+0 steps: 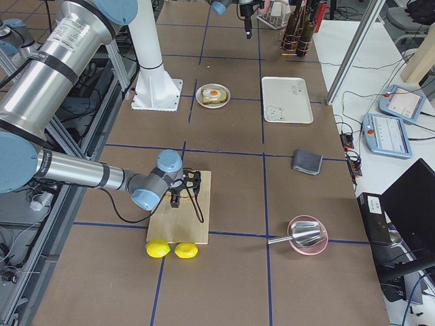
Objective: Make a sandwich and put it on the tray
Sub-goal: 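Move the right gripper to the bread slice while the left arm advances, then grasp the bread slice edge with the right gripper and lift it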
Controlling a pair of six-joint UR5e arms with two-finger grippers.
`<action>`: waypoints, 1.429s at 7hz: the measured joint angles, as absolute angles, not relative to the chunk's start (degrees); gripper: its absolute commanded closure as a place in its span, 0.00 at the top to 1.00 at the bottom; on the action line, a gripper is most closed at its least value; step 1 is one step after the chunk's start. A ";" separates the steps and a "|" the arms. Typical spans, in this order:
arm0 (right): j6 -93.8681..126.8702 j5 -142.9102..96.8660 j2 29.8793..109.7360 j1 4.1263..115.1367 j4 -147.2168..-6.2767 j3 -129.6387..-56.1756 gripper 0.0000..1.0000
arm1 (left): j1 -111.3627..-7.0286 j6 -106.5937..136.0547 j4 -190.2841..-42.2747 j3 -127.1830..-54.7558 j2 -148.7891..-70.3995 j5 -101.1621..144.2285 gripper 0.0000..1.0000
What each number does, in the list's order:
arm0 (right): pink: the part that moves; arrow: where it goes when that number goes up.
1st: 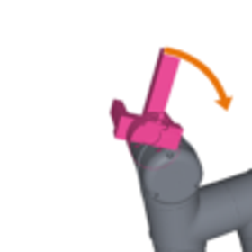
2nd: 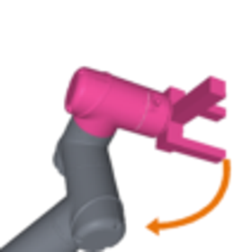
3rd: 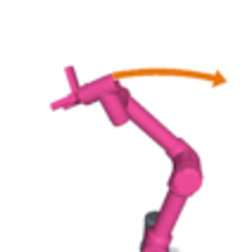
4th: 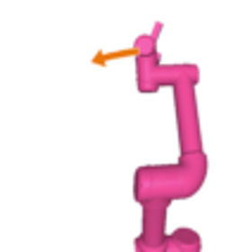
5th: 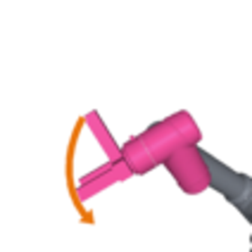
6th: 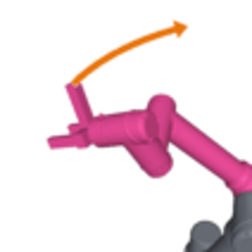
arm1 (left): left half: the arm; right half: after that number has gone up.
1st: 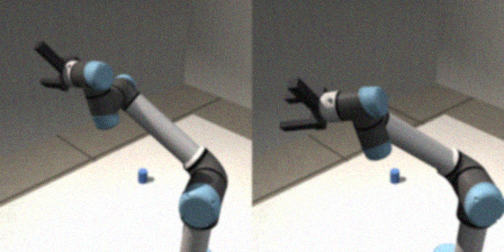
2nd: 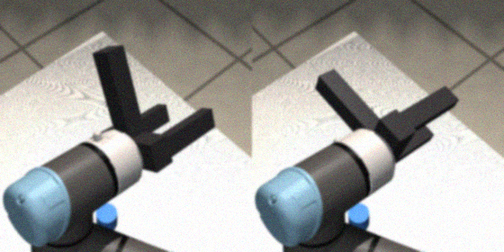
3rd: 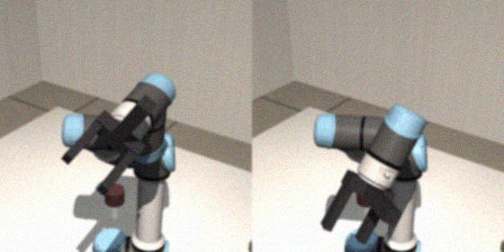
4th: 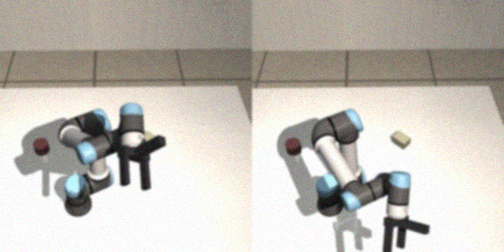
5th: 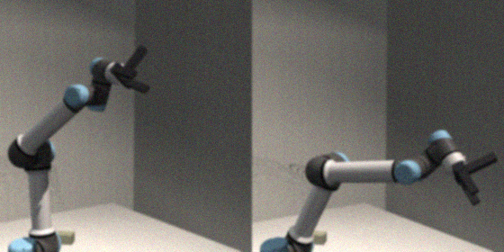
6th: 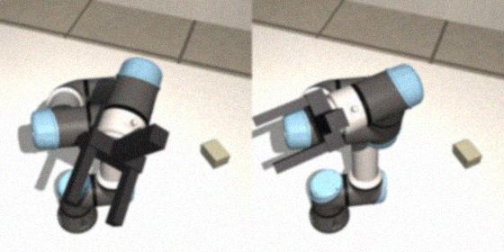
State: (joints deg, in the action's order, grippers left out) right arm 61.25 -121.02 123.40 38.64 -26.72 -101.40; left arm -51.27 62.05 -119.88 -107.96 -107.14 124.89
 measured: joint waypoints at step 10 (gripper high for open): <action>65.09 -123.10 120.80 41.76 -23.85 -110.25 0.00 | -51.39 62.05 -119.81 -107.81 -106.99 124.89 1.00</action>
